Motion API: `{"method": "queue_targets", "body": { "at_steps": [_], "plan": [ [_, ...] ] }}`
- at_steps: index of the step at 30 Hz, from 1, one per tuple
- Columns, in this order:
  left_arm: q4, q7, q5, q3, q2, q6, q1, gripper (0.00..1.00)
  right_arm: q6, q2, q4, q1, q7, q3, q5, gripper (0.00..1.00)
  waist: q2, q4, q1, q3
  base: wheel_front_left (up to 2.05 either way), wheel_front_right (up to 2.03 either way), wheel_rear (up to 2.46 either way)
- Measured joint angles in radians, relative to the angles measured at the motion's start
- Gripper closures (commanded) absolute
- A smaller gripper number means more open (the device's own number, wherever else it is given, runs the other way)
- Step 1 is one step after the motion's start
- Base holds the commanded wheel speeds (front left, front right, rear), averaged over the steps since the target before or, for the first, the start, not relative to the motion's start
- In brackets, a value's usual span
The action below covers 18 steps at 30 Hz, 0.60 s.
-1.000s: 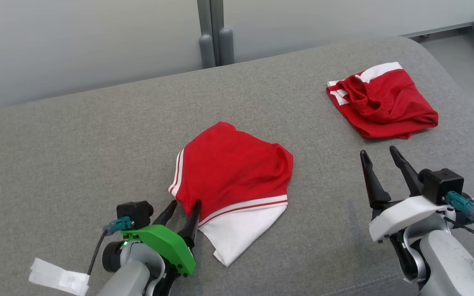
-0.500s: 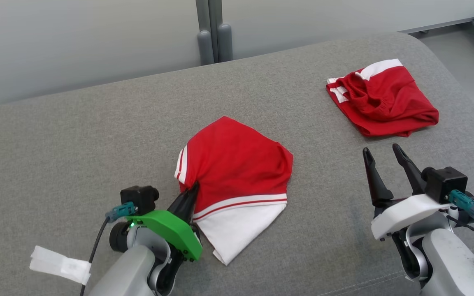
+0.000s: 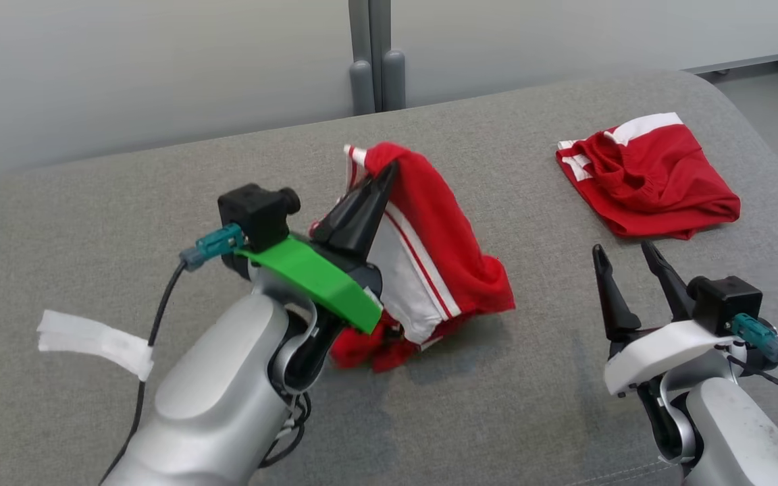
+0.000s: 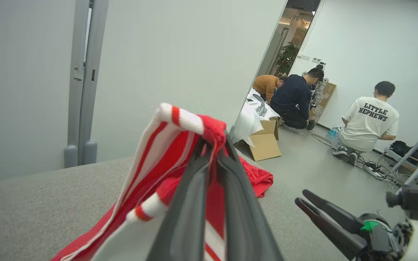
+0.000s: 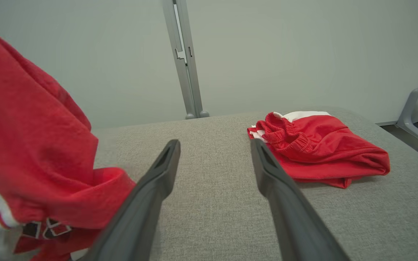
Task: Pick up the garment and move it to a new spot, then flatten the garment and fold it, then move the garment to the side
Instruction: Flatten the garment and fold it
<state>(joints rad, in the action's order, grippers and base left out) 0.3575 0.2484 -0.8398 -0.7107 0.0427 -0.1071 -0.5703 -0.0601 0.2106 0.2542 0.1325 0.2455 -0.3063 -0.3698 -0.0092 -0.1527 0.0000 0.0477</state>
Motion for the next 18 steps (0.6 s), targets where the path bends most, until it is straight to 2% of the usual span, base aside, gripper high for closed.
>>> {"method": "queue_targets", "body": {
  "at_steps": [4, 10, 15, 18],
  "plan": [
    [-0.043, 0.000, 0.007, 0.027, -0.001, 0.010, -0.063, 1.00, 0.010, -0.019, 0.005, 0.000, 0.000, -0.025, 0.000, 0.00, 0.0000, -0.001, 0.0000, -0.015, 0.00, 0.00, 0.00],
    [-0.113, 0.003, 0.042, 0.060, -0.003, 0.061, -0.151, 1.00, 0.016, -0.029, 0.012, 0.000, 0.000, -0.039, 0.000, 0.00, 0.0000, -0.030, 0.0000, -0.021, 0.00, 0.00, 0.00],
    [-0.113, 0.003, 0.074, 0.090, -0.009, 0.121, -0.216, 1.00, 0.016, -0.030, 0.013, 0.001, 0.000, -0.041, 0.000, 0.00, 0.0000, -0.057, 0.0000, -0.017, 0.00, 0.00, 0.00],
    [-0.140, 0.003, 0.079, 0.087, -0.008, 0.135, -0.268, 1.00, 0.018, -0.034, 0.014, 0.003, 0.000, -0.050, 0.000, 0.00, 0.0000, -0.076, 0.0000, -0.011, 0.00, 0.00, 0.00]
  ]
}}
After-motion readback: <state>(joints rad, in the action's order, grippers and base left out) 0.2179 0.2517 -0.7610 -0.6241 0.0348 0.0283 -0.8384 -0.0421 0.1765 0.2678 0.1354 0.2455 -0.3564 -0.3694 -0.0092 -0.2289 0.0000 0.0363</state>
